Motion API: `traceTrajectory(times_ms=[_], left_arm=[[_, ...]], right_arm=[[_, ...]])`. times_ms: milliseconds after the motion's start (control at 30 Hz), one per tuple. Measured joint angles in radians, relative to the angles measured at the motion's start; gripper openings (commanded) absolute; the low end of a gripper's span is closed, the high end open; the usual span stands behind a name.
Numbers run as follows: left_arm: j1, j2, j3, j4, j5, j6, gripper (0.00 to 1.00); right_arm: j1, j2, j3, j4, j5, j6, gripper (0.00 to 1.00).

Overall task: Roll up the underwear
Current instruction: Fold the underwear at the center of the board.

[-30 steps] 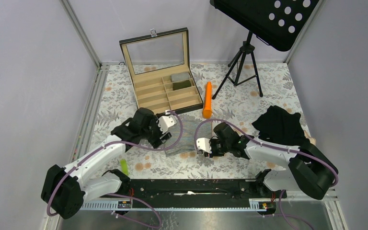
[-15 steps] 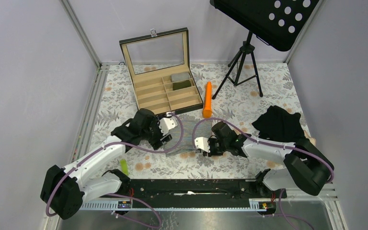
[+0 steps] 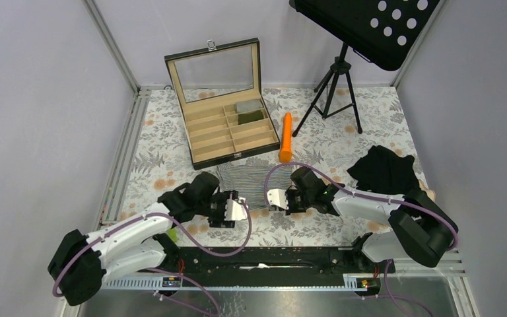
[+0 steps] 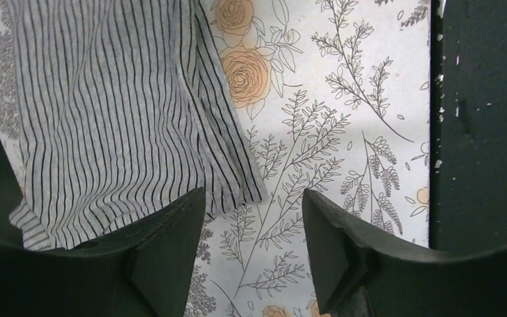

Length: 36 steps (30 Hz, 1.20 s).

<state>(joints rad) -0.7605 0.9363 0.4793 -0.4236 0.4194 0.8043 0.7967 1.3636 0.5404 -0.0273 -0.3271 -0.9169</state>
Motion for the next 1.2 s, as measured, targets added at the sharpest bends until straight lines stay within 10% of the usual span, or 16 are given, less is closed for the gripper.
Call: traceTrajectory(times_ms=[633, 1200], left_arm=[[-0.001, 0.179, -0.039, 0.105, -0.015, 0.135, 0.44], [-0.017, 0.237, -0.042, 0.203, -0.097, 0.104, 0.0]], right_arm=[[0.0, -0.003, -0.002, 0.001, -0.003, 0.005, 0.0], [0.0, -0.024, 0.002, -0.049, -0.013, 0.032, 0.0]])
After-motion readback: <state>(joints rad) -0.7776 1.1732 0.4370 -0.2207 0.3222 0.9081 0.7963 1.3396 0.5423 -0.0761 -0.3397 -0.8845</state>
